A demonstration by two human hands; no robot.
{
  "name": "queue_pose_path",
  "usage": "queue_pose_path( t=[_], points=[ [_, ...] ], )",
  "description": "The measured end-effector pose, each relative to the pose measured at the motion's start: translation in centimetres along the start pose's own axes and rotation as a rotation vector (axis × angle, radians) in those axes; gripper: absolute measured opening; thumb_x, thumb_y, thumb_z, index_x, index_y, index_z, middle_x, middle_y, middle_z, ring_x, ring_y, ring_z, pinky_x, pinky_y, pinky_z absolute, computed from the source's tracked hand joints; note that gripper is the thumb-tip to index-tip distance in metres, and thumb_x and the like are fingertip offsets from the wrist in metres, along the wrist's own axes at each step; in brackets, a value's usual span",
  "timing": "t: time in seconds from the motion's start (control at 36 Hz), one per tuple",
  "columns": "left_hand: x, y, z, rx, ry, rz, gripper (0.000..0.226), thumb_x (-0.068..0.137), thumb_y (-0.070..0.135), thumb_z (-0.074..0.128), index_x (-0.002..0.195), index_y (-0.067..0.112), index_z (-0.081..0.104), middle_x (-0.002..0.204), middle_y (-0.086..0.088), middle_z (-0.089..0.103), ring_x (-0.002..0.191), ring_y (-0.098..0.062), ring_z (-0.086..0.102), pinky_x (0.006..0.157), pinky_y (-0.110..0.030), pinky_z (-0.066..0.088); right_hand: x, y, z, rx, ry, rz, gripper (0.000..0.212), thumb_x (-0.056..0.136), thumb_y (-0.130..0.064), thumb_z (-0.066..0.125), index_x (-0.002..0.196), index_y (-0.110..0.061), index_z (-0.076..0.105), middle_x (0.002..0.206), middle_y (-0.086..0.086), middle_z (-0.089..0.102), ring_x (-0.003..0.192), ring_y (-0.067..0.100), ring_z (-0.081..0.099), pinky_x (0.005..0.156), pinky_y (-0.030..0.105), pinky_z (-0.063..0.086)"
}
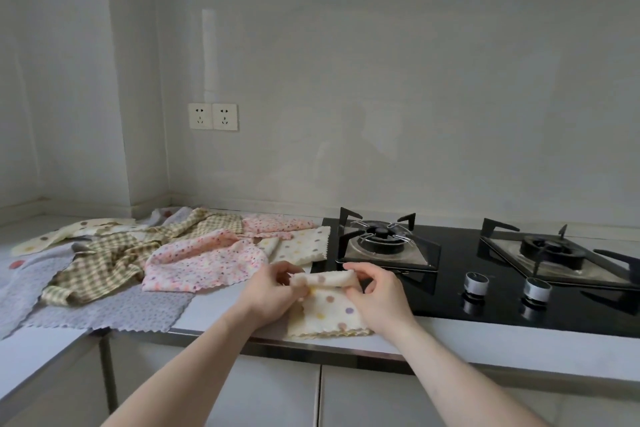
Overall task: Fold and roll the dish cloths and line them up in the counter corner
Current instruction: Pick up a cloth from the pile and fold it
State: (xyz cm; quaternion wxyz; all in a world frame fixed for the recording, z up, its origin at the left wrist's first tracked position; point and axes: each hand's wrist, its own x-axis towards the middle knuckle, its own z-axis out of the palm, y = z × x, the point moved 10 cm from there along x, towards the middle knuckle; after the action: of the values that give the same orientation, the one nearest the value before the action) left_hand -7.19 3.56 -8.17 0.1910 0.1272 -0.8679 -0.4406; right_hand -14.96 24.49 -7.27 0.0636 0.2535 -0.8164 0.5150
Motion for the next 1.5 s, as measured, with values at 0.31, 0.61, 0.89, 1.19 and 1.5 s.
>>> queue_pose_path(
  t=[0.31,0.61,0.89,1.19,1.5],
  points=[
    [-1.4,1.9,-1.1,-0.102,0.089,0.076,0.013,0.089,0.013,0.068,0.089,0.021,0.078,0.06,0.003,0.072,0.051,-0.005,0.063,0.053,-0.013,0.046,-0.4,-0.6,-1.1,-0.012,0.107,-0.049,0.026,0.088,-0.008,0.065,0.084,-0.032,0.072,0.067,-0.01,0.067,0.06,0.001,0.058,0.052,0.015,0.044],
    [-1.8,3.4,-1.6,-0.018,0.175,0.211,0.027,0.084,0.01,0.07,0.095,0.034,0.073,0.083,0.022,0.073,0.081,0.011,0.067,0.067,-0.003,0.046,-0.6,-1.4,-0.8,-0.106,0.153,-0.159,0.021,0.087,-0.012,0.065,0.082,-0.031,0.063,0.08,-0.014,0.07,0.077,0.007,0.067,0.068,0.039,0.057],
    [-1.1,1.9,-1.0,0.135,0.136,0.104,0.019,0.086,0.022,0.066,0.096,0.038,0.072,0.086,0.019,0.071,0.082,0.004,0.065,0.065,-0.013,0.046,-0.2,-1.1,0.2,-0.3,0.069,-0.131,0.011,0.089,-0.017,0.062,0.088,-0.027,0.06,0.08,-0.012,0.065,0.074,0.008,0.058,0.056,0.019,0.037],
    [-0.1,-0.2,-1.1,0.071,0.119,-0.005,0.035,0.089,0.043,0.059,0.065,0.019,0.069,0.081,0.006,0.068,0.083,-0.016,0.064,0.076,-0.032,0.051,-0.7,-1.0,-0.5,-0.369,0.124,-0.02,0.031,0.091,-0.046,0.05,0.073,-0.022,0.057,0.074,-0.009,0.061,0.074,0.014,0.057,0.057,0.03,0.038],
    [0.3,-0.7,-1.1,0.214,0.164,-0.014,0.068,0.078,0.068,0.068,0.132,0.028,0.055,0.107,0.016,0.05,0.105,-0.017,0.058,0.09,-0.034,0.047,-0.7,-0.8,-0.6,-0.335,0.1,-0.05,0.021,0.092,-0.041,0.063,0.077,-0.027,0.062,0.073,-0.014,0.059,0.077,0.011,0.055,0.065,0.028,0.037]
  ],
)
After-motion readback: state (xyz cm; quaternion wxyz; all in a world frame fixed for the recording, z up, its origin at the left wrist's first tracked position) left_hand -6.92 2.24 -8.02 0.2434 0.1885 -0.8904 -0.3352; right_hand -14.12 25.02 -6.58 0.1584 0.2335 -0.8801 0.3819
